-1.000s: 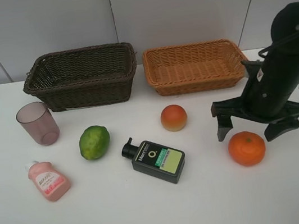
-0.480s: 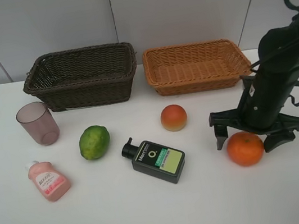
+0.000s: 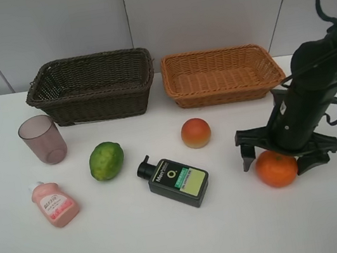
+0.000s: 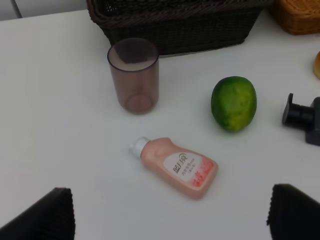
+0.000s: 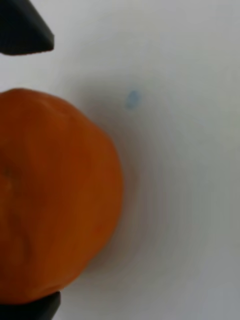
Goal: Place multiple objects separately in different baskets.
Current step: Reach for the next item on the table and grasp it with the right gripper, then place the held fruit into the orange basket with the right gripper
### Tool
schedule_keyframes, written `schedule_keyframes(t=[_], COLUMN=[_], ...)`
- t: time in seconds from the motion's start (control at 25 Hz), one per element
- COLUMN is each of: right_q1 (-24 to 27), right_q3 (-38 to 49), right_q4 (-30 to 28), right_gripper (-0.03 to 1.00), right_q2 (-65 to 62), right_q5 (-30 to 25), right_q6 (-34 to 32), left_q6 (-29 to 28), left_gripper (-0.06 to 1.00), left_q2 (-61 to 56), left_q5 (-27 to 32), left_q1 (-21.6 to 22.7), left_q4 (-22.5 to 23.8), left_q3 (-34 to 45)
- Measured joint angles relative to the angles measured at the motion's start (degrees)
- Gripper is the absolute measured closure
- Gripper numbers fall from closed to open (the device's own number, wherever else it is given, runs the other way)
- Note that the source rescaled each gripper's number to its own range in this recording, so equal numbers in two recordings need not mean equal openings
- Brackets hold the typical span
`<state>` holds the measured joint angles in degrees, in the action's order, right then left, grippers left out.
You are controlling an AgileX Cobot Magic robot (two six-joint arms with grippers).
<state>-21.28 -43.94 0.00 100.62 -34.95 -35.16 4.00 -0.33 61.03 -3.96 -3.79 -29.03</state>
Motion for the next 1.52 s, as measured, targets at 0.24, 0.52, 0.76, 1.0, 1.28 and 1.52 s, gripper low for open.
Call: schedule_keyframes(t=[0.24, 0.52, 0.76, 1.0, 1.28, 1.52], right_q1=[0.0, 0.0, 0.0, 0.0, 0.0, 0.0], right_q3=[0.0, 0.0, 0.0, 0.0, 0.0, -0.7], right_q4=[0.0, 0.0, 0.0, 0.0, 0.0, -0.4], right_gripper=[-0.01, 0.59, 0.59, 0.59, 0.59, 0.59], right_q2=[2.7, 2.9, 2.9, 2.9, 2.9, 1.6], right_q5=[0.1, 0.1, 0.1, -0.1, -0.1, -2.1], right_q6=[0.0, -0.1, -0.1, -0.1, 0.0, 2.7], left_q6=[0.0, 0.0, 0.0, 0.0, 0.0, 0.0], left_gripper=[-0.06, -0.06, -0.06, -0.06, -0.06, -0.06], left_q2=[0.0, 0.0, 0.0, 0.0, 0.0, 0.0], left_q5=[0.0, 0.0, 0.0, 0.0, 0.0, 0.0], left_q1=[0.0, 0.0, 0.0, 0.0, 0.0, 0.0], left_q4=[0.0, 0.0, 0.0, 0.0, 0.0, 0.0], left_q3=[0.0, 0.0, 0.0, 0.0, 0.0, 0.0])
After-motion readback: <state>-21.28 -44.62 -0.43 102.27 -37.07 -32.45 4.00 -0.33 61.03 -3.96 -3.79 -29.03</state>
